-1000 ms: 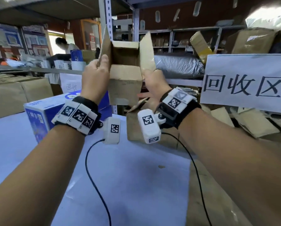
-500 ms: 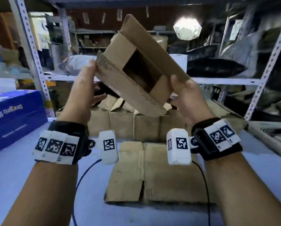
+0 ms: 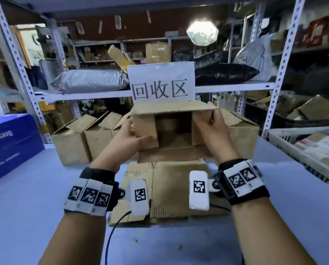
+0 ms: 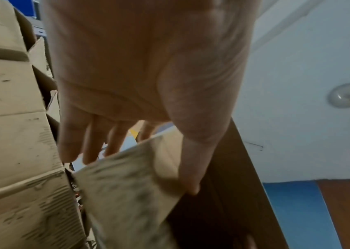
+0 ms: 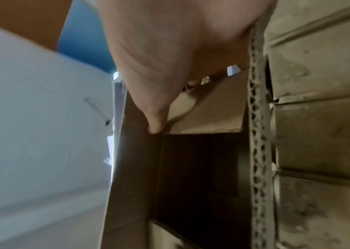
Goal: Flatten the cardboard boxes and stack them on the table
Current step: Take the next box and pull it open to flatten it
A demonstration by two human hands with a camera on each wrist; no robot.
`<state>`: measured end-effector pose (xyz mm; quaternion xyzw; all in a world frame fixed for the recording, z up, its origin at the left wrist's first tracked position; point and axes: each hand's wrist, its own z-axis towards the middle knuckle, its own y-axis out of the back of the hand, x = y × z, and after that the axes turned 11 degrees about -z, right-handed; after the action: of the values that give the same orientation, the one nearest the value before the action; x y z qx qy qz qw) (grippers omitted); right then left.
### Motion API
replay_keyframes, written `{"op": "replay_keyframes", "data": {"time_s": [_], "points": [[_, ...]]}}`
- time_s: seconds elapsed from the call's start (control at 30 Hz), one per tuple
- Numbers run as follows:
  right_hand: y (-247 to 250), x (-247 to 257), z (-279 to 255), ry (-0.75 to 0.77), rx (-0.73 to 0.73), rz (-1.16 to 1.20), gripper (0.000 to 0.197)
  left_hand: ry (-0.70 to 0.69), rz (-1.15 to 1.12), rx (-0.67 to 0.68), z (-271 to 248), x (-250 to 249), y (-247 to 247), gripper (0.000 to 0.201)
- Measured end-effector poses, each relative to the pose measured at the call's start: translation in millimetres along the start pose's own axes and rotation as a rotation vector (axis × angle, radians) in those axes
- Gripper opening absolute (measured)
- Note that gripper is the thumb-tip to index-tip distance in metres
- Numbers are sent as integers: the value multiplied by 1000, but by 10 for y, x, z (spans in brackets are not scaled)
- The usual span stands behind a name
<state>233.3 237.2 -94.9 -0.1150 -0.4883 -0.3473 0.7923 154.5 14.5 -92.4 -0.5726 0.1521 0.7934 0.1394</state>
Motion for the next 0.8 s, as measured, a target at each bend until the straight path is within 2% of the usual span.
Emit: {"op": "replay_keyframes", "data": {"time_s": [0.07,0.1,0.17,0.23,0.27,0.33,0.4,0.47,0.57,0.7,0.8], "points": [[-76,-12,-45,84,1,-87,65,-51,88,-50,-23,3,-1,57],[-114,-25,-57,112,-2,-137,77,-81,148,-60,-28,4,5,60],[-176,-39,-75,146,-32,-254,92,-105,207,-85,-18,11,6,82],[-208,-60,-96,157,-43,-319,98,-132,181,-126,7,31,15,107],[-214,-73,-112,156,-21,-318,99,-150,167,-145,17,40,26,112],[-206,-108,-142,118,84,-271,104,-184,149,-176,-10,74,61,109],[-159,-104,-166,66,209,-199,101,-186,127,-173,-71,104,100,92],[-85,-37,-199,70,259,-155,86,-146,63,-111,-118,99,137,71],[16,41,-247,94,160,-68,69,-105,-88,21,-169,33,191,55],[91,91,-322,29,179,108,63,-83,-172,61,-236,-39,274,60],[87,124,-348,9,210,169,49,-79,-215,68,-271,-38,305,64]]}}
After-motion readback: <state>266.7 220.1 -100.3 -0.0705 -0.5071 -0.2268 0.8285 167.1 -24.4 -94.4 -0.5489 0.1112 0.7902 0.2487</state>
